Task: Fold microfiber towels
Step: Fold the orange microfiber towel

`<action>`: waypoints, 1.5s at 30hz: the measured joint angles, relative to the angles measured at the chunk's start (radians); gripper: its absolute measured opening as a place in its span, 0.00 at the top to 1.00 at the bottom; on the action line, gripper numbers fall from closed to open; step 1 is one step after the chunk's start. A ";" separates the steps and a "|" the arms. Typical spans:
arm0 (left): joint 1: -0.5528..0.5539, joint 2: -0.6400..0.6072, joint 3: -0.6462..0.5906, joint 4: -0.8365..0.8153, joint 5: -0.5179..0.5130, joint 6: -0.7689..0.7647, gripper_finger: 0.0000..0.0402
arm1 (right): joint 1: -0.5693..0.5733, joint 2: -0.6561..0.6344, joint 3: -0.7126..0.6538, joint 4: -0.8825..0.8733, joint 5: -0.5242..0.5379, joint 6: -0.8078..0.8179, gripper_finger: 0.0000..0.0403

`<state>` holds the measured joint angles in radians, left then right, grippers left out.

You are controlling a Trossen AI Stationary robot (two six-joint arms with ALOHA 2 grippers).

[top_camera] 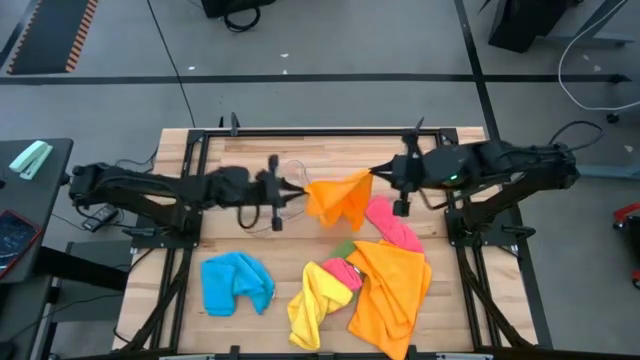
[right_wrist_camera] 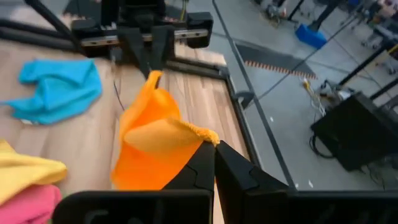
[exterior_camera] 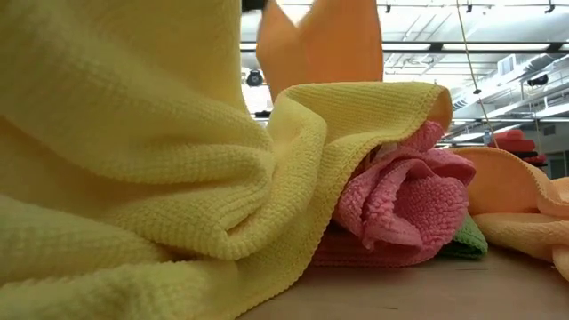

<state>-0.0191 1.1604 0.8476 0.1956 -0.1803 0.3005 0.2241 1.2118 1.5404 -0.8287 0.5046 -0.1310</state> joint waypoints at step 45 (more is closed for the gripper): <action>0.076 0.033 0.427 -0.377 0.158 0.214 0.96 | 0.047 0.021 0.357 -0.499 -0.064 0.004 0.97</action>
<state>0.0567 1.1931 1.2747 -0.1818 -0.0220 0.5142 0.2709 1.2326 1.8978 -1.3278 0.4408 -0.1265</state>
